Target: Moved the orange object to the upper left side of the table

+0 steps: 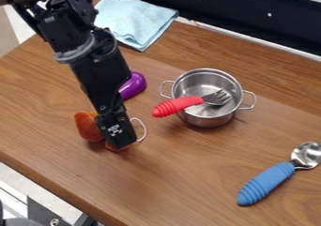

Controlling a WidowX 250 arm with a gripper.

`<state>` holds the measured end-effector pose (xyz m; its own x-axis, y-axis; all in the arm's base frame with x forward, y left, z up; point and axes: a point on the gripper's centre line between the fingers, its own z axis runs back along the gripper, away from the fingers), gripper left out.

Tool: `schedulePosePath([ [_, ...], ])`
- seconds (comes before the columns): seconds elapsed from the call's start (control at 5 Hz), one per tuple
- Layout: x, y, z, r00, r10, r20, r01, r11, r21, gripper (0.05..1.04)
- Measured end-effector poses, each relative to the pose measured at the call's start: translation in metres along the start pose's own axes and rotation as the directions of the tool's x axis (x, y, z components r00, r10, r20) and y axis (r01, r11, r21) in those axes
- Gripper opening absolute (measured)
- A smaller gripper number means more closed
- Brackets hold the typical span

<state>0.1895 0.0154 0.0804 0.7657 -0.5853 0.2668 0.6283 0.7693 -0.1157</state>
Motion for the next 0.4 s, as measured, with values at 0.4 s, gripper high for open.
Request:
schedulePosePath([
  [0.4, -0.01, 0.018, -0.006, 0.998, -0.058, -0.04, 0.061, 0.996, 0.071, 0.999],
])
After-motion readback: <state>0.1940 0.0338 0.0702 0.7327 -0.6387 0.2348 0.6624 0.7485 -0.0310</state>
